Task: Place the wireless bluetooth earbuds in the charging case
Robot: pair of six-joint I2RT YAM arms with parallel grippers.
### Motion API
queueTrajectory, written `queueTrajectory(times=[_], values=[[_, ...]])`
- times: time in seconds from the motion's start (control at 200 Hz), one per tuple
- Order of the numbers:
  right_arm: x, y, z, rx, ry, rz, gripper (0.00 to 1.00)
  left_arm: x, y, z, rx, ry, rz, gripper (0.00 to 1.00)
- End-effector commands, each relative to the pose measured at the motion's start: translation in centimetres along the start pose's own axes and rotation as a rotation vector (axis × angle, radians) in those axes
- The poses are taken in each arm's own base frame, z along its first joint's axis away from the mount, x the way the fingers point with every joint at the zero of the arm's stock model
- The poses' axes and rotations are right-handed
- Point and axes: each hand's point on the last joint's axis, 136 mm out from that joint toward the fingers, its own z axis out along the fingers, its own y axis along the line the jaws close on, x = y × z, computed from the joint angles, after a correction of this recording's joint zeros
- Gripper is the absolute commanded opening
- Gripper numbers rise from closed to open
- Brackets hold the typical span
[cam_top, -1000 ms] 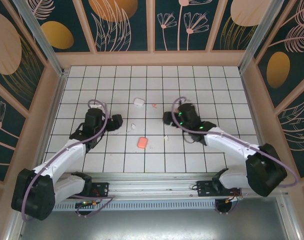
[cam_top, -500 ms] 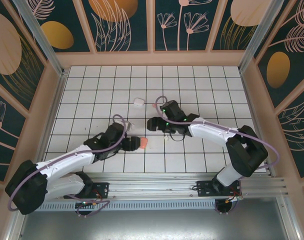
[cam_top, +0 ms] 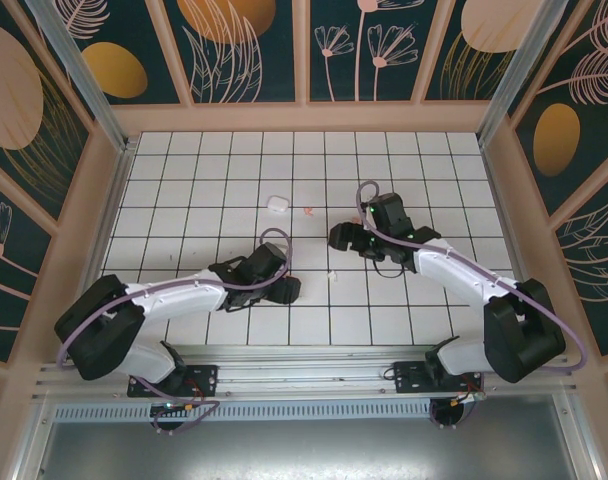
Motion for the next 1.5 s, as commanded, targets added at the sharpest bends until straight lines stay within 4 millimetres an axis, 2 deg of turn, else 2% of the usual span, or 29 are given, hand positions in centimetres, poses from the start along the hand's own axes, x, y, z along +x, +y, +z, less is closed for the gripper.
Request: queueTrajectory(times=[0.0, 0.31, 0.455, 0.646, 0.901, 1.046, 1.181, 1.361, 1.496], values=[[0.4, -0.5, -0.1, 0.001, 0.003, -0.006, 0.83, 0.2, 0.8, 0.3, -0.087, 0.030, 0.043, 0.74], [-0.3, -2.7, -0.4, 0.071, -0.061, 0.042, 0.83, 2.1, 0.2, 2.8, -0.129, 0.107, 0.097, 0.79], [-1.7, -4.6, -2.4, 0.125, -0.144, 0.115, 0.82, 2.7, 0.6, 3.2, -0.163, 0.125, 0.127, 0.74], [-3.9, -6.3, -5.7, 0.087, -0.252, 0.218, 0.81, 2.0, 0.5, 2.5, -0.150, 0.080, 0.168, 0.64], [-4.4, -6.3, -6.3, 0.028, -0.249, 0.212, 0.82, 0.9, -0.1, 1.7, -0.112, 0.014, 0.259, 0.52], [-4.1, -4.9, -6.1, -0.041, -0.201, 0.186, 0.83, -0.5, -0.8, 0.2, -0.082, -0.055, 0.310, 0.48], [-3.6, -2.7, -5.7, -0.158, -0.148, 0.156, 0.80, -2.0, -1.8, -1.7, -0.026, -0.151, 0.359, 0.45], [-1.9, 2.6, -5.2, -0.331, -0.039, 0.037, 0.78, -3.6, -4.6, -4.5, 0.109, -0.270, 0.492, 0.43], [0.6, 7.2, -4.8, -0.417, 0.123, -0.106, 0.79, -5.5, -5.7, -6.6, 0.117, -0.358, 0.599, 0.41]])
